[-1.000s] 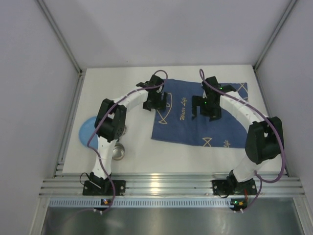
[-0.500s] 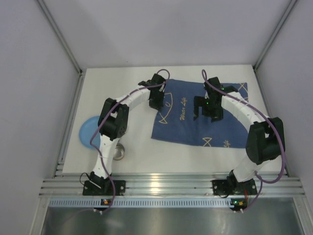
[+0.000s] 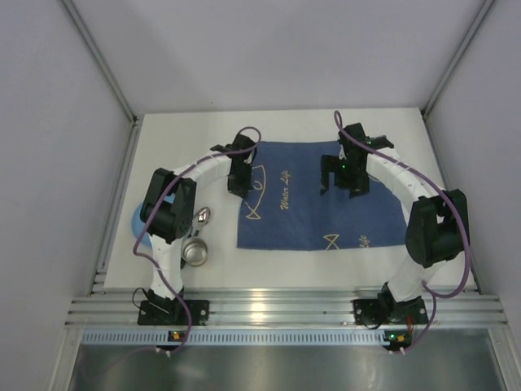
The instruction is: Set the dinner table for one person
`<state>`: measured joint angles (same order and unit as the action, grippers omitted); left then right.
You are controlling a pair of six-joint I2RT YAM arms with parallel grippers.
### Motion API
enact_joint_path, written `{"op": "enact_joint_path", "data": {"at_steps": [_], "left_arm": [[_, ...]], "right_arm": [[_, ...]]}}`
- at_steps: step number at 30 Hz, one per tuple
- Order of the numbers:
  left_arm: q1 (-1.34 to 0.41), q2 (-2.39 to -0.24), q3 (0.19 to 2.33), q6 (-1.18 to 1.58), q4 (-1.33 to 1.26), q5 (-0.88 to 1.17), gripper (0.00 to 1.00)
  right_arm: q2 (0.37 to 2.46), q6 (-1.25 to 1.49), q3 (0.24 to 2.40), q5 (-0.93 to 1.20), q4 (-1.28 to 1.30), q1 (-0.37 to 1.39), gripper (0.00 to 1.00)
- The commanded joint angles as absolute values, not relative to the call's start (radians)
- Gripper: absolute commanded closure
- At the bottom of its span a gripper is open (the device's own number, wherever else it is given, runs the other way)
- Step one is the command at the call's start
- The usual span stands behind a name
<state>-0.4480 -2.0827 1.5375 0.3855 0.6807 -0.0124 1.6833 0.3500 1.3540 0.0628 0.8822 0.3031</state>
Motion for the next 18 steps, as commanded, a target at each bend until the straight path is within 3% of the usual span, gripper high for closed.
{"op": "enact_joint_path", "data": {"at_steps": [1,4,6,8,9,12,18], "left_arm": [[-0.427,-2.083,1.407,0.387,0.793,-0.129,1.00],[-0.408,-2.072,1.391,0.382,0.788,-0.117,0.99],[-0.403,-2.059,1.393,0.374,0.785,-0.112,0.78],[-0.403,-2.014,1.399,0.371,0.782,-0.121,0.32],[-0.403,-1.976,1.404,0.371,0.779,-0.129,0.25],[-0.403,-1.919,1.410,0.361,0.785,-0.161,0.18],[-0.342,-1.786,1.368,0.393,0.833,-0.230,0.19]], "right_arm": [[1.709,0.339,1.413,0.083,0.867,0.296,0.00],[1.720,0.341,1.428,0.092,0.862,0.296,0.00],[1.718,0.344,1.436,0.101,0.859,0.298,0.00],[1.713,0.345,1.440,0.103,0.856,0.304,0.00],[1.713,0.348,1.442,0.103,0.853,0.311,0.00],[1.713,0.357,1.436,0.104,0.845,0.325,0.00],[1.715,0.390,1.408,0.109,0.816,0.351,0.00]]}}
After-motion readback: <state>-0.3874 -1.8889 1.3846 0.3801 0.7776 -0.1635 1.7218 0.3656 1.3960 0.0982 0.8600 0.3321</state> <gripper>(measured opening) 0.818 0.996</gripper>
